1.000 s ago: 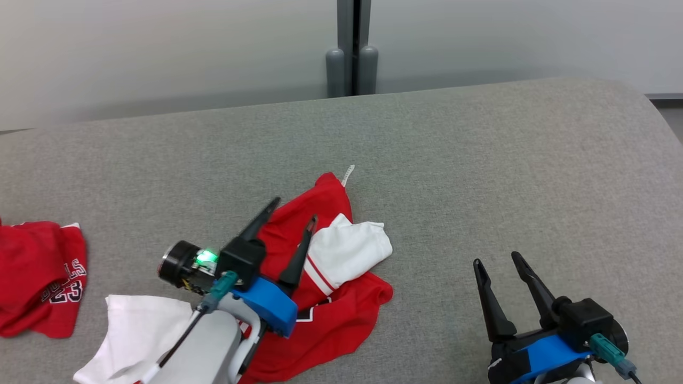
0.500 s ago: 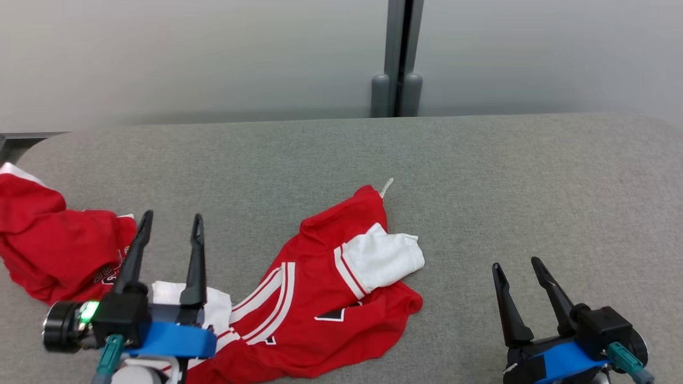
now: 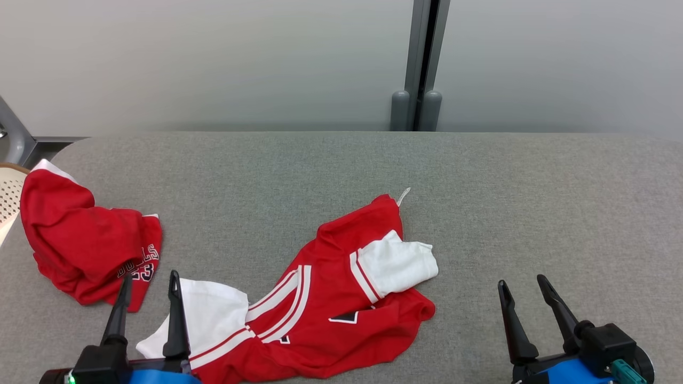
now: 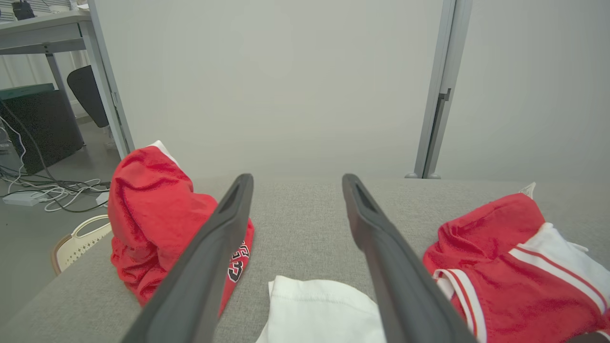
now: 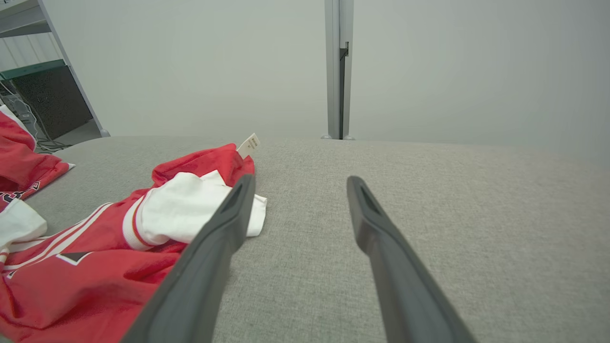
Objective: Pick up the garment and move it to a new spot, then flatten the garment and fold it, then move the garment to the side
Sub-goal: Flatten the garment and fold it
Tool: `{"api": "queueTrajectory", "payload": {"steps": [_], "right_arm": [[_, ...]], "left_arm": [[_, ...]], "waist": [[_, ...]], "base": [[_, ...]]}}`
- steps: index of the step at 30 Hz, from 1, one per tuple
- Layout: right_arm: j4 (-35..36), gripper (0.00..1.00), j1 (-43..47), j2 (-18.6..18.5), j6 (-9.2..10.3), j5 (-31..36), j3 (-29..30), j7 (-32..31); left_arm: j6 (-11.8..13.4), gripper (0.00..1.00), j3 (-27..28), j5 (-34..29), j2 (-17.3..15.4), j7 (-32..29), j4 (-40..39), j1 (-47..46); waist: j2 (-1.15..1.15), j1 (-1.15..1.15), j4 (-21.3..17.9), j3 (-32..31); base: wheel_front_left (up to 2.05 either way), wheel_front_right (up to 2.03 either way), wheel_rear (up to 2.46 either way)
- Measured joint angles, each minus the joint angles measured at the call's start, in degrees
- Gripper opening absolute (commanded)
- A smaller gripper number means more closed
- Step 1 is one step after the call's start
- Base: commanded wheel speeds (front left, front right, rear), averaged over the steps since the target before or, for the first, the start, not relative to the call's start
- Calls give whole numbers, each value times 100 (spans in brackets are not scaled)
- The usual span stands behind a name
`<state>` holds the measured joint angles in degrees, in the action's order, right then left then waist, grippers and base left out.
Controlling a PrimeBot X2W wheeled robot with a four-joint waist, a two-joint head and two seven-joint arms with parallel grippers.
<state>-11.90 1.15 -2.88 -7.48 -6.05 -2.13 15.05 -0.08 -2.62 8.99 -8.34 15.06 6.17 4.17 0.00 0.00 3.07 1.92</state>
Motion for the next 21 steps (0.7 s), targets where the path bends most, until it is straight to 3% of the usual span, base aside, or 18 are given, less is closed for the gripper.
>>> {"api": "queueTrajectory", "payload": {"steps": [14,21], "right_arm": [[-82,100,26,1,0,0,-47,0],[-100,100,-83,1,0,3,-132,-1]], "left_arm": [[-304,100,226,-323,237,0,77,66],[-603,100,-274,-437,312,0,400,-595]], "waist": [[0,0,-47,-48],[0,0,-170,74]], "base": [[0,0,0],[0,0,0]]}}
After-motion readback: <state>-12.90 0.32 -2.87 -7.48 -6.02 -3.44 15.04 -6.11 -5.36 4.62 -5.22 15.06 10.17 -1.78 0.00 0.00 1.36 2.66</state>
